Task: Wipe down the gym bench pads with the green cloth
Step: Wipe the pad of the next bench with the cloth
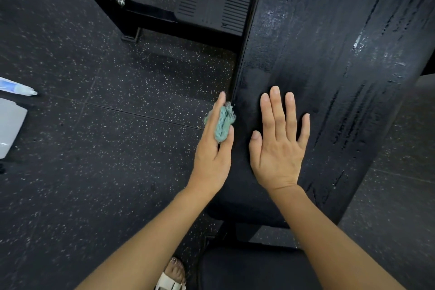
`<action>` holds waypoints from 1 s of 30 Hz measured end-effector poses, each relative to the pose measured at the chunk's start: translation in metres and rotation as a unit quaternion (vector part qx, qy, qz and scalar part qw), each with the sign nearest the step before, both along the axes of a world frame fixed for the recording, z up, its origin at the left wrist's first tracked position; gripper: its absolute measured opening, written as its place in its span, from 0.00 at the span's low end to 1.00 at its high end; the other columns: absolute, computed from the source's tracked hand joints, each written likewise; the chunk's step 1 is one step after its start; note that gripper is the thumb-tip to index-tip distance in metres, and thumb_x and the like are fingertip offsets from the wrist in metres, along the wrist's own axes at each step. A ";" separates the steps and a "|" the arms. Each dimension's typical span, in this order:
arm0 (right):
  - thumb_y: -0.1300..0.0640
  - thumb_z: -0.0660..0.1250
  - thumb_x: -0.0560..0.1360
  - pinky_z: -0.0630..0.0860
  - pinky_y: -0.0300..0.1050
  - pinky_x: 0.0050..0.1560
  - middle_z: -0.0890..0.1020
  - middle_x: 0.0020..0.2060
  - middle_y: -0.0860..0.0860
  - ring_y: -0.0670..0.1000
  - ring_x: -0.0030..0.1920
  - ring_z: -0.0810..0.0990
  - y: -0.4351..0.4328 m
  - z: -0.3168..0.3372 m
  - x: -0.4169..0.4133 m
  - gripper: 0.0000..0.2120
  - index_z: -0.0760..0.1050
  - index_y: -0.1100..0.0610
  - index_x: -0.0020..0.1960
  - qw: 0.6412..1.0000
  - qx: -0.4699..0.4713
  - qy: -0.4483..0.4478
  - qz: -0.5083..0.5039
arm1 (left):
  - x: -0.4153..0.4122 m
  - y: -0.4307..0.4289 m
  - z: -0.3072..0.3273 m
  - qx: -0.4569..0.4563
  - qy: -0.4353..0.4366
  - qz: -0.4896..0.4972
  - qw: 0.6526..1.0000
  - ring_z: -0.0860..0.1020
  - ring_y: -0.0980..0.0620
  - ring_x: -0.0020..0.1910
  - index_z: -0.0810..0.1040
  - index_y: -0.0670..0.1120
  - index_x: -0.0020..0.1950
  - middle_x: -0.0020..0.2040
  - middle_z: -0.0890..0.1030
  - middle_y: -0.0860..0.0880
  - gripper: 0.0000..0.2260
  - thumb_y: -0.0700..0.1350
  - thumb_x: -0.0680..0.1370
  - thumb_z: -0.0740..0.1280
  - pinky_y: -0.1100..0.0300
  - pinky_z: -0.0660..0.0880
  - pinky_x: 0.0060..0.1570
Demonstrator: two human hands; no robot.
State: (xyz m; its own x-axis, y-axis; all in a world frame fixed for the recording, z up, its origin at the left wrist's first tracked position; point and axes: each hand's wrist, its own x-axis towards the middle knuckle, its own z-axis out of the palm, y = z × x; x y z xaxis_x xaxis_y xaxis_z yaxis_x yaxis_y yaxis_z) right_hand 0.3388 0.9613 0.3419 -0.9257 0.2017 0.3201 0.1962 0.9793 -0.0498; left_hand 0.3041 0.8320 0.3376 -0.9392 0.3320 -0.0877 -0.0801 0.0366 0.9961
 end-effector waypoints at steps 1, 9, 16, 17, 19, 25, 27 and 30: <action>0.51 0.49 0.80 0.48 0.60 0.76 0.51 0.78 0.45 0.50 0.79 0.49 0.000 0.000 0.000 0.28 0.49 0.52 0.79 1.000 -0.001 0.002 0.001 | 0.008 -0.004 -0.004 -0.004 -0.010 -0.001 1.000 0.53 0.63 0.78 0.54 0.62 0.76 0.77 0.56 0.68 0.25 0.45 0.83 0.56 0.61 0.52 0.78; 0.52 0.49 0.80 0.47 0.59 0.77 0.51 0.78 0.45 0.52 0.79 0.51 -0.001 0.001 0.000 0.28 0.50 0.53 0.79 1.000 -0.005 0.000 -0.003 | 0.053 -0.023 -0.020 0.003 -0.077 0.019 0.997 0.56 0.67 0.76 0.56 0.63 0.75 0.73 0.60 0.75 0.24 0.43 0.83 0.56 0.69 0.53 0.75; 0.52 0.49 0.80 0.48 0.59 0.76 0.52 0.77 0.46 0.53 0.78 0.53 -0.001 0.002 -0.001 0.28 0.51 0.53 0.79 1.000 0.003 0.002 -0.005 | 0.025 -0.005 -0.004 0.017 -0.054 0.039 0.998 0.59 0.75 0.71 0.55 0.59 0.76 0.72 0.60 0.69 0.24 0.38 0.84 0.55 0.77 0.57 0.68; 0.51 0.49 0.80 0.49 0.59 0.76 0.52 0.77 0.46 0.53 0.78 0.53 -0.001 0.002 0.000 0.28 0.51 0.53 0.79 1.000 0.004 0.003 -0.004 | 0.017 -0.001 -0.002 0.018 -0.040 0.038 0.998 0.59 0.75 0.71 0.55 0.58 0.76 0.72 0.60 0.68 0.24 0.38 0.85 0.55 0.76 0.57 0.68; 0.51 0.49 0.80 0.48 0.59 0.76 0.51 0.77 0.46 0.53 0.78 0.52 -0.001 0.002 -0.001 0.28 0.51 0.53 0.79 1.000 0.004 0.002 -0.002 | -0.002 0.006 0.004 0.022 -0.018 0.036 0.999 0.59 0.75 0.71 0.55 0.55 0.78 0.72 0.59 0.68 0.24 0.39 0.85 0.55 0.75 0.57 0.69; 0.51 0.49 0.81 0.47 0.59 0.77 0.51 0.77 0.46 0.52 0.78 0.52 0.000 0.001 -0.001 0.28 0.49 0.53 0.79 1.000 0.011 0.004 0.000 | -0.018 0.012 0.013 0.032 -0.008 0.024 0.999 0.57 0.76 0.71 0.54 0.57 0.78 0.71 0.58 0.71 0.24 0.39 0.85 0.55 0.76 0.55 0.69; 0.51 0.49 0.80 0.47 0.59 0.76 0.51 0.78 0.46 0.52 0.78 0.52 0.000 0.001 -0.001 0.28 0.50 0.53 0.79 1.000 0.012 0.004 -0.001 | -0.010 0.007 0.007 0.024 -0.008 0.019 1.000 0.57 0.75 0.72 0.54 0.59 0.77 0.72 0.58 0.71 0.24 0.40 0.85 0.55 0.75 0.55 0.69; 0.51 0.49 0.80 0.48 0.59 0.76 0.53 0.78 0.47 0.53 0.78 0.53 -0.001 0.001 -0.001 0.28 0.51 0.53 0.79 1.000 0.008 0.005 -0.002 | 0.008 -0.005 -0.003 0.014 -0.020 0.009 1.000 0.57 0.71 0.74 0.55 0.62 0.76 0.73 0.59 0.72 0.24 0.42 0.84 0.56 0.74 0.55 0.71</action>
State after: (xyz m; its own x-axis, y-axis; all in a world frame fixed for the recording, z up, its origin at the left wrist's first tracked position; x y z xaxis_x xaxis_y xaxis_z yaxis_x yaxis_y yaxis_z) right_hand 0.3377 0.9605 0.3427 -0.9219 0.2002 0.3318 0.1999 0.9792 -0.0354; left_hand 0.3126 0.8268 0.3345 -0.9408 0.3185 -0.1162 -0.1205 0.0064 0.9927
